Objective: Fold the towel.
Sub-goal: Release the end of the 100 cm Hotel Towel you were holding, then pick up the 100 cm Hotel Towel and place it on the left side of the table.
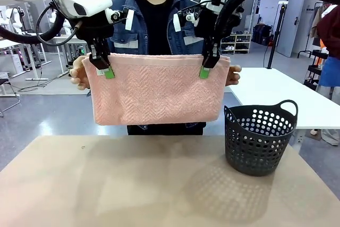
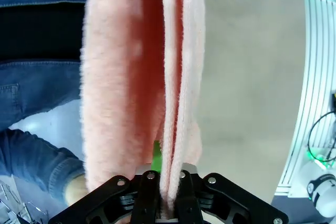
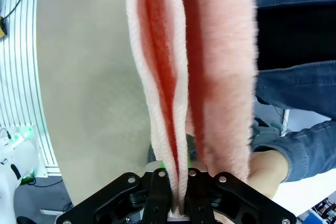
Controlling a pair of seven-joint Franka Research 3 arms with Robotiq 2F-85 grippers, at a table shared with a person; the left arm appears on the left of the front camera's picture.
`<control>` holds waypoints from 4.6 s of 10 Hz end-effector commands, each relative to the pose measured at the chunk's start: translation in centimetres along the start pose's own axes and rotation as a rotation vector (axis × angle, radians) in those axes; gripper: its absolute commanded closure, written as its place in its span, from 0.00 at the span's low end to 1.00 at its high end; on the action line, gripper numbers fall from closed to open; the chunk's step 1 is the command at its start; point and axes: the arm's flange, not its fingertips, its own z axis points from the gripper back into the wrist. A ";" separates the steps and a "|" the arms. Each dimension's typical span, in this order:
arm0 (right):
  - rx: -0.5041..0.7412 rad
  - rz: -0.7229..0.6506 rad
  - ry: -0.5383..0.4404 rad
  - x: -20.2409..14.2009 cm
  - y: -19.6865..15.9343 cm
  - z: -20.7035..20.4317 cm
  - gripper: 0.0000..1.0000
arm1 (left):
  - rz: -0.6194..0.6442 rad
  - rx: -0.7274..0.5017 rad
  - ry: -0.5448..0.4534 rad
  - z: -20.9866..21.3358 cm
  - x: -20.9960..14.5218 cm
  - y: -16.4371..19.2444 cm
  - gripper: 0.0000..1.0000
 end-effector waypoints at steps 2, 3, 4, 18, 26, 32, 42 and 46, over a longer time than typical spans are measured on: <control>0.001 0.000 0.001 -0.1 0.0 0.2 1.00 | -0.006 0.011 0.016 0.2 -0.1 0.0 1.00; 0.001 0.000 0.001 -0.1 0.0 0.2 1.00 | -0.006 0.011 0.016 0.2 -0.1 0.0 1.00; 0.001 0.000 0.001 -0.1 0.0 0.2 1.00 | -0.006 0.011 0.016 0.2 -0.1 0.0 1.00; 0.036 -0.119 -0.109 -1.8 0.5 6.1 0.00 | 0.117 -0.019 -0.048 4.2 -1.1 1.5 0.00; -0.046 -0.694 -0.430 -24.8 3.2 14.3 0.00 | 0.630 -0.008 -0.288 14.6 -22.1 0.6 0.00; -0.106 -0.819 -0.411 -27.4 3.6 13.1 0.00 | 0.824 0.076 -0.249 15.0 -26.2 -0.3 0.00; -0.089 -0.821 -0.407 -29.9 4.1 14.7 0.00 | 0.797 0.029 -0.264 16.5 -28.2 -0.4 0.00; -0.089 -0.821 -0.407 -29.9 4.1 14.7 0.00 | 0.797 0.029 -0.264 16.5 -28.2 -0.4 0.00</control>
